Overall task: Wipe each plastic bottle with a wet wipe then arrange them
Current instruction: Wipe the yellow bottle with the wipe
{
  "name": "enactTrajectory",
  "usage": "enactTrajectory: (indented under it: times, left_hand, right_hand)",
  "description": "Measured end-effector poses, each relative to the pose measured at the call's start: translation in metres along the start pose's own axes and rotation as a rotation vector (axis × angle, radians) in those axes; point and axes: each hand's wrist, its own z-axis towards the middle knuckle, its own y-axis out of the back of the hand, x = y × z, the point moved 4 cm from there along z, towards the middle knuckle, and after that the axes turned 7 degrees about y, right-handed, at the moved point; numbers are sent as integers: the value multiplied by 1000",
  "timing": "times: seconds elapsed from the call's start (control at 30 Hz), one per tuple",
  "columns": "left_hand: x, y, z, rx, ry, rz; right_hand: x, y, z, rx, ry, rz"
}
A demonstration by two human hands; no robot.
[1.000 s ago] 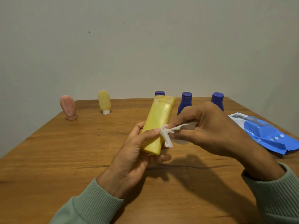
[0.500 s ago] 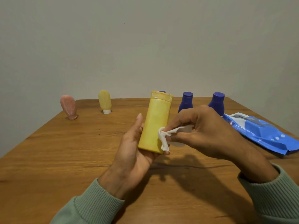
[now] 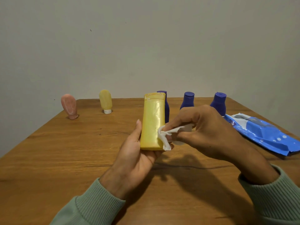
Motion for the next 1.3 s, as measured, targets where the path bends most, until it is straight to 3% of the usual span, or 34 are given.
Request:
enactTrajectory:
  times: [0.53,0.7,0.9,1.17,1.23,1.3]
  left_hand:
    - [3,5,6,4,33,-59]
    - [3,-2,1,-1,-18,11]
    - [2,11,5,10,121,1]
    - [8,1,6,22,-48,17]
    - [10,0,6,25,-52,35]
    - [8,2,5,43,-74,102]
  right_hand:
    - [7,-18,2,98,41,-70]
    - [2,-13,1,-171,-10,-141]
    - [17,-34,-1,160,53,-71]
    - [4,-28,-1,-275,64,-136]
    - [6,-26,0,-260,67,-147]
    - [12,-29,0,-108,64,-113]
